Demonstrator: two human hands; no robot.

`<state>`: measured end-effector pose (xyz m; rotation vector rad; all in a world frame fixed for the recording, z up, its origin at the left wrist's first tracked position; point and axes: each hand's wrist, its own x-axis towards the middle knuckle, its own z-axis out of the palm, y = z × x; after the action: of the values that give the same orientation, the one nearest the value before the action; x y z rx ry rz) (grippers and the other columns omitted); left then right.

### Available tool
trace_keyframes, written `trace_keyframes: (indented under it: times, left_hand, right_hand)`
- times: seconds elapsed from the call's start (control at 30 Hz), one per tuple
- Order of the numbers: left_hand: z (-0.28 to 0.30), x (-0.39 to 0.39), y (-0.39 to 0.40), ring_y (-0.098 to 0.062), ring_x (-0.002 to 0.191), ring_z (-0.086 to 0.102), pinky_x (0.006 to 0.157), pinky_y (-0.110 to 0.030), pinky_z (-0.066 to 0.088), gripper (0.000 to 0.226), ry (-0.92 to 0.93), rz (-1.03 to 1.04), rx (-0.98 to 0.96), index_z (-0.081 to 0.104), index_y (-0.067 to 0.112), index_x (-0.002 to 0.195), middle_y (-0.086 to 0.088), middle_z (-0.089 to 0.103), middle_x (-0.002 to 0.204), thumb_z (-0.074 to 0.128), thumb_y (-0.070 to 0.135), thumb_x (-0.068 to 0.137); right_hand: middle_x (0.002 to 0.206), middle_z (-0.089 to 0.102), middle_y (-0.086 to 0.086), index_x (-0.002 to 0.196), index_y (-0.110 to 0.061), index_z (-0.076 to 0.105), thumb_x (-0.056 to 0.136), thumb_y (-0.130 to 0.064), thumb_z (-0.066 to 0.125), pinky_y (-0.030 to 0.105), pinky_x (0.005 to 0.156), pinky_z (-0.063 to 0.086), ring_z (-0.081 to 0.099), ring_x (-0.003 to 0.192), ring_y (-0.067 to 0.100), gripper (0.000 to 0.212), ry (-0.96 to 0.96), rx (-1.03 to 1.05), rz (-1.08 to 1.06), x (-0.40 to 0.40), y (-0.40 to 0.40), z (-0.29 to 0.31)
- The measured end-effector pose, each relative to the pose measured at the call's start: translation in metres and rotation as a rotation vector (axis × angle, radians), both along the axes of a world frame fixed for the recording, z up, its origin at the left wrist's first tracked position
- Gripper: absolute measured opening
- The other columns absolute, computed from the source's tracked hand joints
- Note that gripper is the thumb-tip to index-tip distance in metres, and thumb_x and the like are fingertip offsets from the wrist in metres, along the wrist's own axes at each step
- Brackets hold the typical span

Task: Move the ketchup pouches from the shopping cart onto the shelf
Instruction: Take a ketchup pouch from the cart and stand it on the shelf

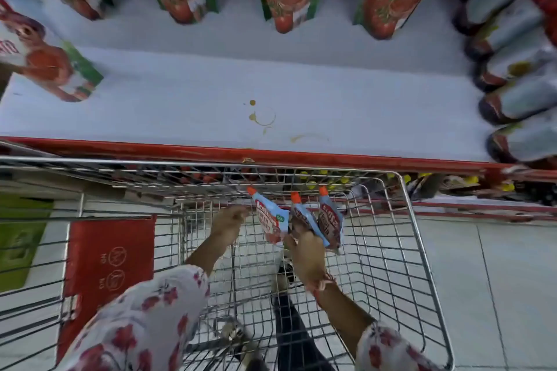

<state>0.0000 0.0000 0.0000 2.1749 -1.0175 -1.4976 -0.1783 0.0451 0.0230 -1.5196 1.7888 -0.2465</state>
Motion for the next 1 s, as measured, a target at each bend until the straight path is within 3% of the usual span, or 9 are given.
trace_keyframes:
  times: [0.13, 0.23, 0.33, 0.47, 0.53, 0.67, 0.77, 0.9, 1.0]
  left_hand:
    - [-0.004, -0.01, -0.014, -0.012, 0.058, 0.057, 0.047, -0.024, 0.041, 0.042, 0.155, 0.079, 0.048, 0.054, 0.001, 0.122, -0.015, 0.06, 0.128, 0.042, -0.015, 0.085]
    - [-0.004, -0.018, -0.023, -0.022, 0.087, 0.06, 0.069, -0.032, 0.043, 0.043, 0.198, 0.013, 0.072, 0.052, 0.007, 0.125, -0.008, 0.06, 0.128, 0.049, -0.012, 0.086]
    - [0.004, -0.022, -0.026, -0.015, 0.108, 0.049, 0.087, -0.029, 0.04, 0.043, 0.237, -0.031, 0.076, 0.048, 0.001, 0.127, -0.003, 0.054, 0.114, 0.055, -0.007, 0.086]
    - [0.016, -0.006, -0.013, -0.016, 0.113, 0.052, 0.095, -0.033, 0.041, 0.036, 0.256, -0.088, 0.014, 0.055, 0.003, 0.12, -0.005, 0.06, 0.113, 0.063, 0.008, 0.085]
    - [0.025, 0.003, -0.004, -0.017, 0.106, 0.056, 0.093, -0.032, 0.044, 0.035, 0.263, -0.088, -0.01, 0.06, 0.006, 0.116, -0.004, 0.063, 0.107, 0.066, 0.013, 0.083]
    - [0.051, 0.02, 0.017, -0.003, 0.081, 0.062, 0.062, -0.003, 0.047, 0.014, 0.251, -0.103, -0.119, 0.069, 0.012, 0.093, 0.009, 0.067, 0.085, 0.071, 0.013, 0.079]
    - [0.073, 0.032, 0.032, -0.01, 0.079, 0.065, 0.063, -0.009, 0.052, 0.011, 0.263, -0.077, -0.243, 0.065, 0.015, 0.071, 0.006, 0.07, 0.079, 0.072, 0.009, 0.077]
    - [0.111, 0.05, 0.04, -0.007, 0.078, 0.067, 0.071, -0.018, 0.054, 0.007, 0.243, -0.086, -0.42, 0.07, 0.014, 0.079, 0.009, 0.073, 0.078, 0.073, 0.009, 0.075]
    - [0.147, 0.056, 0.036, -0.003, 0.079, 0.067, 0.068, -0.014, 0.054, 0.013, 0.225, -0.101, -0.536, 0.069, 0.019, 0.08, 0.005, 0.072, 0.084, 0.072, 0.008, 0.076]
  right_hand:
    - [0.092, 0.077, 0.01, 0.109, -0.01, 0.068, 0.095, -0.029, 0.056, 0.018, 0.058, 0.04, 0.07, 0.079, 0.024, 0.026, -0.063, -0.009, -0.08, 0.005, -0.01, -0.004]
    - [0.09, 0.077, 0.006, 0.095, -0.01, 0.073, 0.097, -0.027, 0.053, 0.02, 0.063, 0.054, 0.069, 0.073, 0.012, 0.026, -0.211, 0.018, -0.14, 0.011, -0.013, -0.008]
    - [0.081, 0.075, 0.008, 0.09, -0.002, 0.072, 0.098, -0.025, 0.053, 0.005, 0.051, 0.04, 0.058, 0.058, 0.005, 0.031, -0.194, -0.007, -0.155, 0.012, -0.012, -0.009]
    - [0.088, 0.076, 0.012, 0.095, -0.004, 0.072, 0.094, -0.021, 0.057, 0.033, 0.069, 0.055, 0.069, 0.08, 0.024, 0.022, -0.184, -0.045, -0.159, 0.003, -0.005, -0.008]
    - [0.095, 0.076, 0.011, 0.1, -0.008, 0.072, 0.093, -0.02, 0.06, 0.041, 0.077, 0.059, 0.07, 0.087, 0.022, 0.018, -0.245, -0.035, -0.157, -0.003, 0.0, 0.002]
    - [0.094, 0.078, 0.005, 0.097, -0.013, 0.074, 0.09, -0.028, 0.063, 0.044, 0.075, 0.059, 0.072, 0.085, 0.015, 0.02, -0.369, -0.068, -0.118, -0.009, 0.011, 0.033]
    - [0.088, 0.078, 0.006, 0.089, -0.008, 0.073, 0.089, -0.026, 0.064, 0.042, 0.069, 0.06, 0.072, 0.081, 0.018, 0.021, -0.399, -0.084, -0.072, -0.008, 0.014, 0.064]
    - [0.085, 0.072, 0.023, 0.085, -0.006, 0.071, 0.09, -0.027, 0.062, 0.057, 0.067, 0.055, 0.066, 0.079, 0.04, 0.024, -0.459, -0.139, -0.014, 0.003, 0.01, 0.11]
    - [0.094, 0.078, 0.009, 0.096, -0.016, 0.075, 0.09, -0.02, 0.063, 0.046, 0.073, 0.061, 0.073, 0.08, 0.018, 0.014, -0.562, -0.113, -0.038, 0.011, -0.001, 0.147]
